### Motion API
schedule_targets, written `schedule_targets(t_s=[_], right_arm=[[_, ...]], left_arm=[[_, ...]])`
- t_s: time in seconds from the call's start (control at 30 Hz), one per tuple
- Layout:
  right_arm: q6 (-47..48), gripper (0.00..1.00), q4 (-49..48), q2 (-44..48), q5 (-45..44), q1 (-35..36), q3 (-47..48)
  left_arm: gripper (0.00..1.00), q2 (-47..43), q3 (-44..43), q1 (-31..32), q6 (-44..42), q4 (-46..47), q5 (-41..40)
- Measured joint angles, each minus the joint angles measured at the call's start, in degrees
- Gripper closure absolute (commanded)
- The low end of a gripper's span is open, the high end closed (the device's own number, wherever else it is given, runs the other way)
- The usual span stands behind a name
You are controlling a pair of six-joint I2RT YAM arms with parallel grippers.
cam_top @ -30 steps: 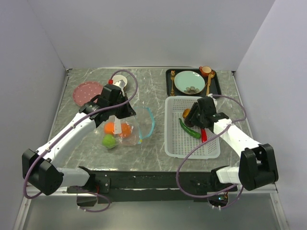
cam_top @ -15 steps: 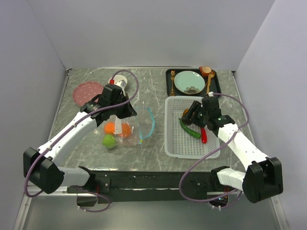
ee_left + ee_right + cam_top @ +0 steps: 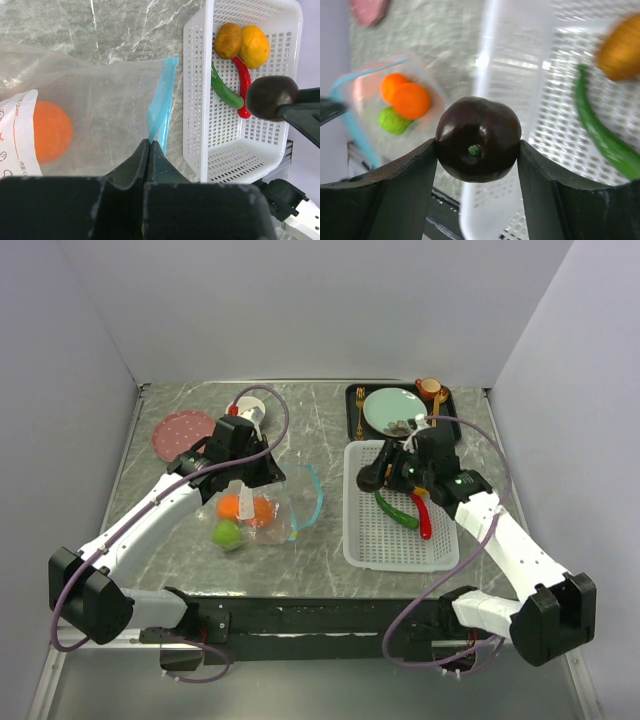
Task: Place the food in the zip-top bag and seal the zipper
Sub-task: Pick up the fake fruit from the bin, then zip the fake fruit in the zipper food storage bag.
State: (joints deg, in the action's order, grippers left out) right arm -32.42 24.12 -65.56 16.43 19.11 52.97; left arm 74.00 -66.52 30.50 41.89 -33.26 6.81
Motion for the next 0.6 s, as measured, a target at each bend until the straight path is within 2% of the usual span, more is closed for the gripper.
schedule_targets(t_s=[0.23, 0.6], right_arm=[[-0.5, 0.57, -2.4, -3.7, 2.1, 7.5, 2.2], [-2.9, 0.57, -6.0, -16.4, 3.5, 17.7, 8.7]], left_arm=[[0.99, 0.0, 0.0, 0.0, 0.0, 0.0, 0.0], [0.99, -0.1, 0.1, 0.0, 0.3, -0.9, -0.2]])
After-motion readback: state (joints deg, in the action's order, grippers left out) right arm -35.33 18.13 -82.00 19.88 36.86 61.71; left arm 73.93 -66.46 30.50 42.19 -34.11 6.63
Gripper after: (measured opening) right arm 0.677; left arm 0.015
